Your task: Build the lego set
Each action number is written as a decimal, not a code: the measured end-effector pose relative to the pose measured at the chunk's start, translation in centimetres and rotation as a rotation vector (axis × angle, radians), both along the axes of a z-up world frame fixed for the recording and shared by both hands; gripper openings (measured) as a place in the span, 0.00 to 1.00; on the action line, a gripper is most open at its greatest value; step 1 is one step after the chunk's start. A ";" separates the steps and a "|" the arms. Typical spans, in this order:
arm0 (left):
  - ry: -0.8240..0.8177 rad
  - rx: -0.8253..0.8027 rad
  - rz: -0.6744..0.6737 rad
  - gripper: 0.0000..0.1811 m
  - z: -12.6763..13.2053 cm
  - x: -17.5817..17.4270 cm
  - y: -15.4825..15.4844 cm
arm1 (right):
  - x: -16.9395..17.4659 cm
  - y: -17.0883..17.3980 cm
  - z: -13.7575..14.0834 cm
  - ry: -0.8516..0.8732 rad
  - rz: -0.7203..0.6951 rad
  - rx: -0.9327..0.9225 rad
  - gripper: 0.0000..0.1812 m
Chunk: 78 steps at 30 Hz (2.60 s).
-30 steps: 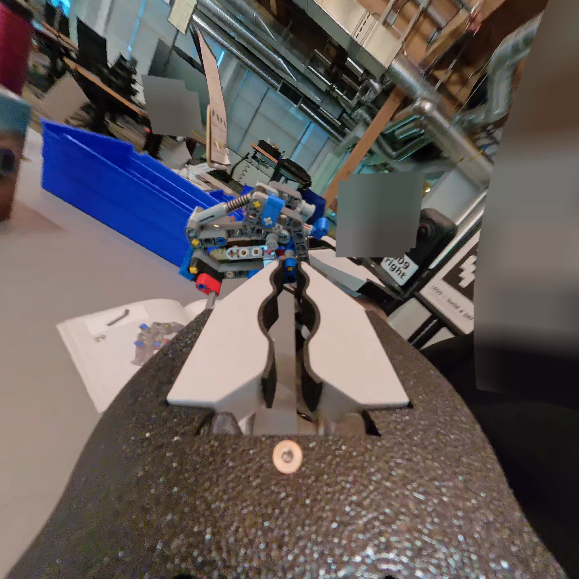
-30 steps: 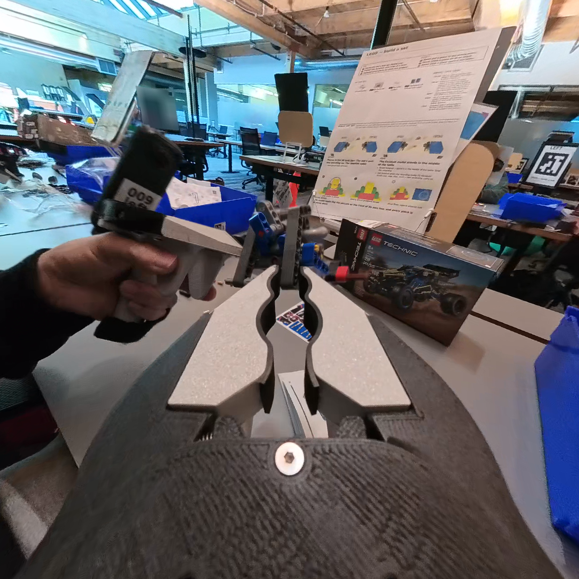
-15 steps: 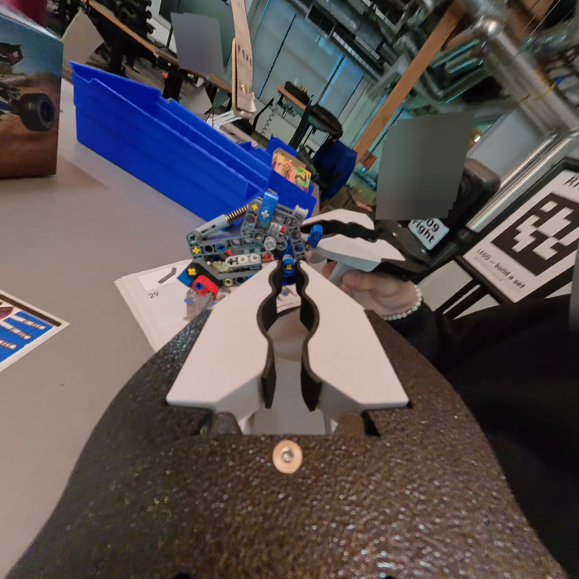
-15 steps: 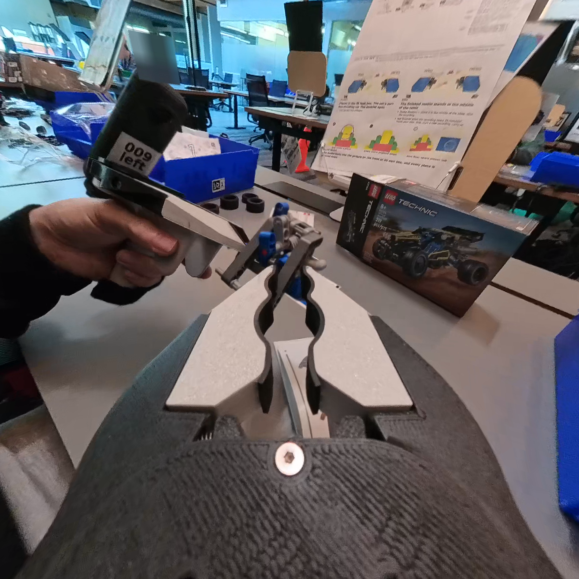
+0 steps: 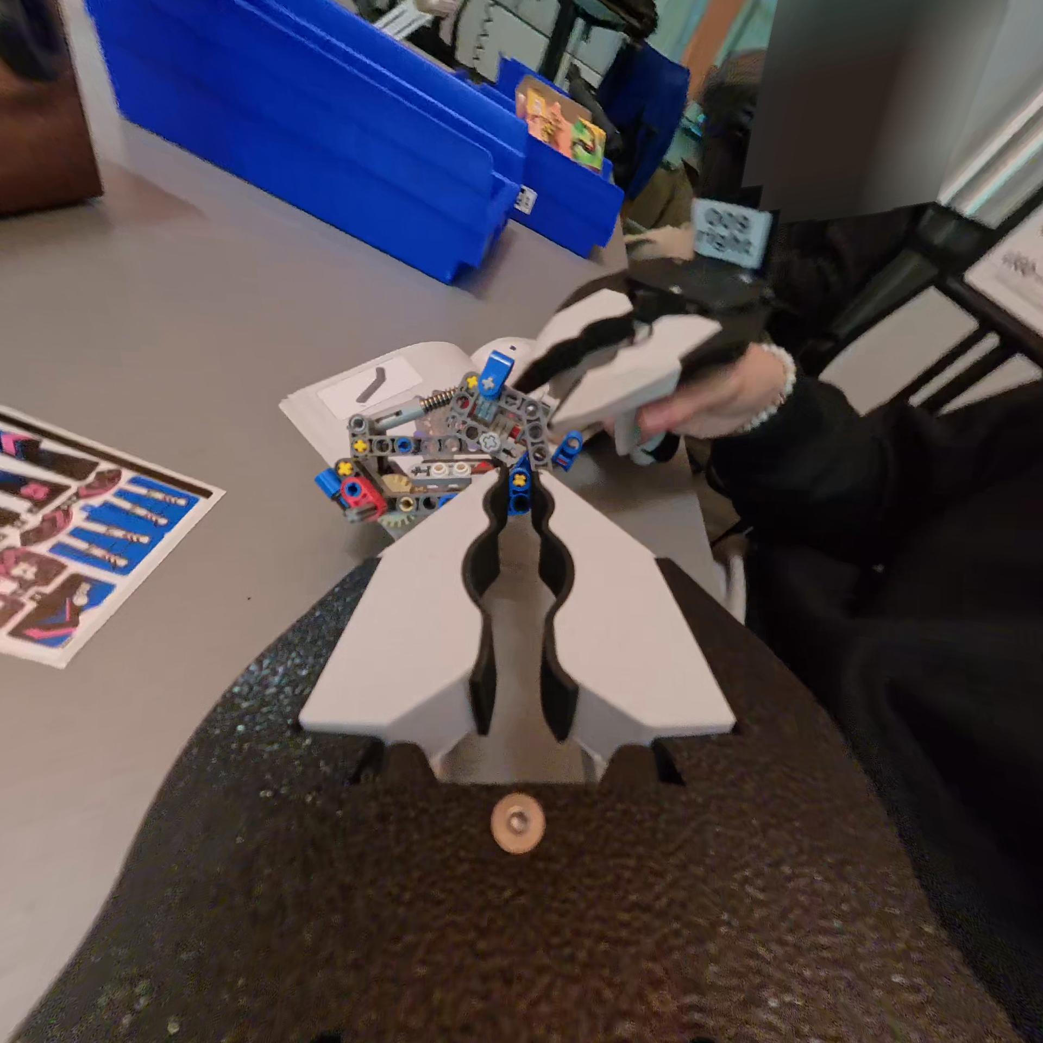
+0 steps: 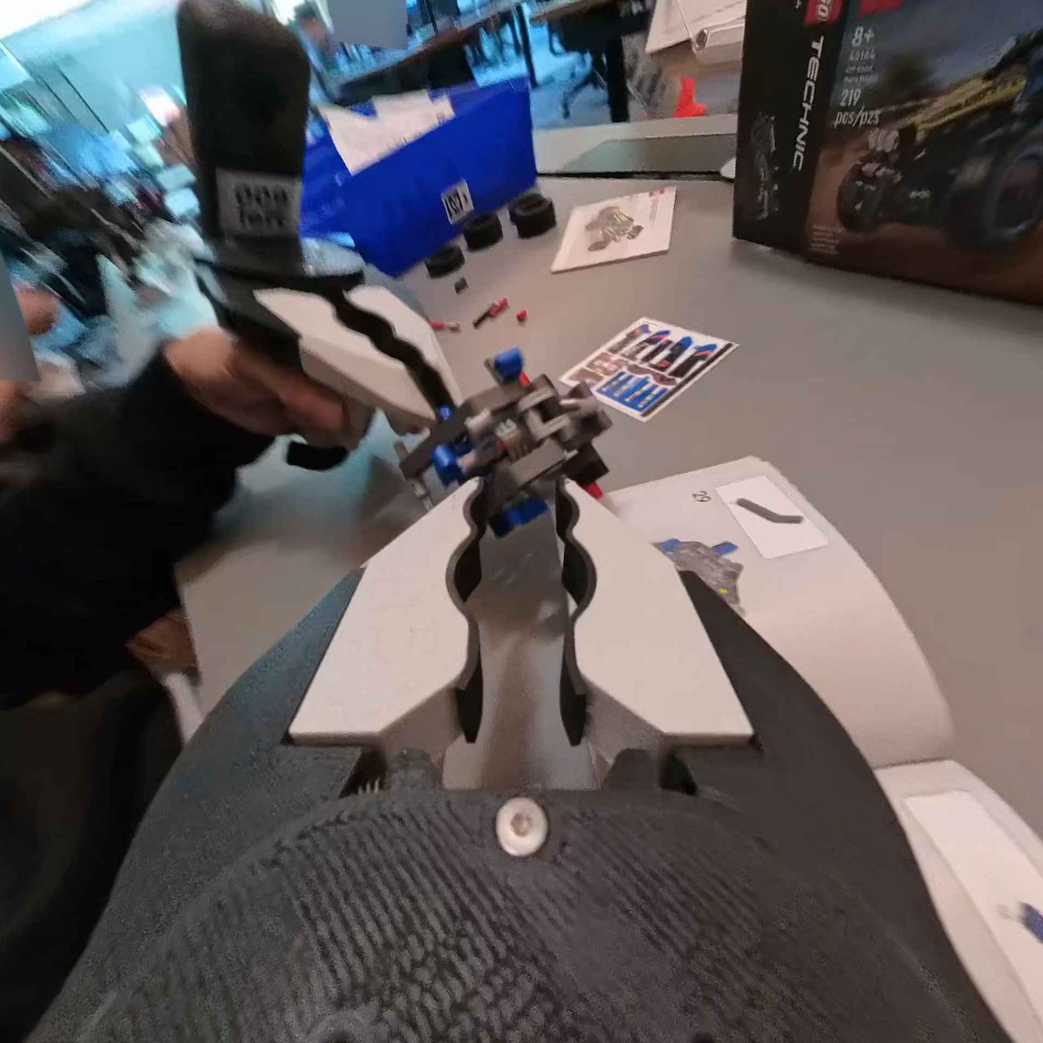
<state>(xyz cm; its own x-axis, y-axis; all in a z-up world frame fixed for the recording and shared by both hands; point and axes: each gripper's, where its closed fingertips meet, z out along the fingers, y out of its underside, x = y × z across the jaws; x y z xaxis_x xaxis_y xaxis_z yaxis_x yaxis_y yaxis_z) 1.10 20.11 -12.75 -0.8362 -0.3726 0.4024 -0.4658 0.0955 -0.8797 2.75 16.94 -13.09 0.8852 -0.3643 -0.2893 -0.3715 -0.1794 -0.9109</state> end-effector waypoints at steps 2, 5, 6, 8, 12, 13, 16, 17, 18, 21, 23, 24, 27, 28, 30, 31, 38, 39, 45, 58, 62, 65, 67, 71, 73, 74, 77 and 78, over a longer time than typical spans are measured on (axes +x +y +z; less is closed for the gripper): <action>-0.046 0.026 -0.050 0.02 -0.4 -0.5 0.2 | 0.1 0.0 0.1 0.095 0.015 0.080 0.12; -0.067 0.074 -0.097 0.02 -1.3 -1.1 0.9 | -0.7 0.5 -0.8 0.126 0.075 0.057 0.14; -0.057 0.081 -0.102 0.02 -1.5 -1.2 1.3 | -1.0 0.9 -0.6 0.100 0.102 0.060 0.14; -0.056 0.121 -0.123 0.02 -2.1 -1.6 2.1 | -1.6 1.5 -0.4 0.020 0.152 0.034 0.14; -0.092 0.264 -0.161 0.02 -4.0 -2.4 3.7 | -2.2 2.3 -0.8 -0.219 0.261 -0.117 0.17; -0.105 0.278 -0.156 0.02 -4.1 -2.4 3.9 | -2.5 2.7 -0.9 -0.223 0.279 -0.131 0.17; -0.137 0.336 -0.148 0.02 -4.7 -2.8 4.3 | -3.2 4.4 -1.4 -0.176 0.302 -0.104 0.17; -0.136 0.359 -0.145 0.02 -5.0 -2.9 4.5 | -3.0 4.8 -1.6 -0.164 0.292 -0.109 0.16; -0.132 0.374 -0.139 0.02 -5.2 -3.0 4.7 | -2.8 4.9 -1.9 -0.156 0.284 -0.127 0.15; -0.153 0.379 -0.082 0.02 -5.0 -2.9 5.0 | -2.9 5.6 -1.9 -0.150 0.306 -0.121 0.12; -0.166 0.350 -0.046 0.05 -4.4 -2.9 5.2 | -3.1 6.0 -2.1 -0.145 0.329 -0.136 0.15; -0.166 0.336 -0.030 0.07 -4.0 -2.9 5.3 | -3.1 6.1 -2.1 -0.153 0.331 -0.145 0.16; -0.178 0.302 0.017 0.08 -3.0 -2.7 5.7 | -2.8 5.7 -1.3 -0.146 0.317 -0.124 0.16; -0.182 0.279 0.032 0.08 -2.6 -2.6 5.6 | -2.7 5.5 -0.8 -0.132 0.311 -0.102 0.14; -0.167 0.244 0.037 0.11 -2.3 -2.5 5.2 | -2.4 5.4 -0.2 -0.122 0.301 -0.059 0.13; -0.164 0.244 0.044 0.11 -2.4 -2.3 5.1 | -2.3 5.4 -0.3 -0.112 0.298 -0.055 0.13; -0.191 0.304 0.054 0.11 -3.4 -2.6 4.9 | -3.0 6.0 -1.5 -0.105 0.313 -0.085 0.08; -0.188 0.299 0.059 0.11 -3.3 -2.6 4.9 | -3.1 6.1 -1.5 -0.110 0.319 -0.083 0.07; -0.212 0.324 0.103 0.09 -3.4 -2.3 5.2 | -2.7 6.5 -1.5 -0.102 0.296 -0.081 0.07; -0.233 0.459 0.130 0.06 -4.8 -3.7 5.4 | -3.1 5.0 -3.5 -0.179 0.248 -0.299 0.09; -0.218 0.451 0.150 0.05 -4.7 -3.5 5.2 | -3.2 5.2 -4.2 -0.183 0.246 -0.310 0.05; -0.205 0.484 0.187 0.04 -5.0 -3.1 5.3 | -3.0 5.4 -4.2 -0.186 0.223 -0.294 0.03; -0.210 0.512 0.206 0.04 -5.1 -3.0 5.3 | -2.8 5.3 -4.3 -0.204 0.209 -0.310 0.04; -0.224 0.536 0.231 0.04 -5.2 -2.6 5.1 | -2.7 5.4 -4.4 -0.224 0.200 -0.322 0.05; -0.236 0.534 0.243 0.02 -5.2 -2.4 5.1 | -2.4 5.3 -4.3 -0.233 0.187 -0.321 0.05; -0.234 0.525 0.245 0.02 -5.2 -2.4 5.1 | -2.4 5.3 -4.3 -0.230 0.186 -0.322 0.05; -0.219 0.513 0.252 0.02 -5.2 -2.3 5.1 | -2.2 5.3 -4.3 -0.233 0.181 -0.328 0.04; -0.220 0.515 0.257 0.02 -5.2 -2.2 5.1 | -2.2 5.3 -4.4 -0.237 0.179 -0.334 0.03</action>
<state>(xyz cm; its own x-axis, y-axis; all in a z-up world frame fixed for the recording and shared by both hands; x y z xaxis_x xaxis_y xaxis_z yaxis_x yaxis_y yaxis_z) -1.11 25.21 -17.90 -0.7366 -0.6741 -0.0551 -0.3428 0.4424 -0.8287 0.60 22.21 -17.48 0.9705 -0.2383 0.0369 -0.0955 -0.5206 -0.8485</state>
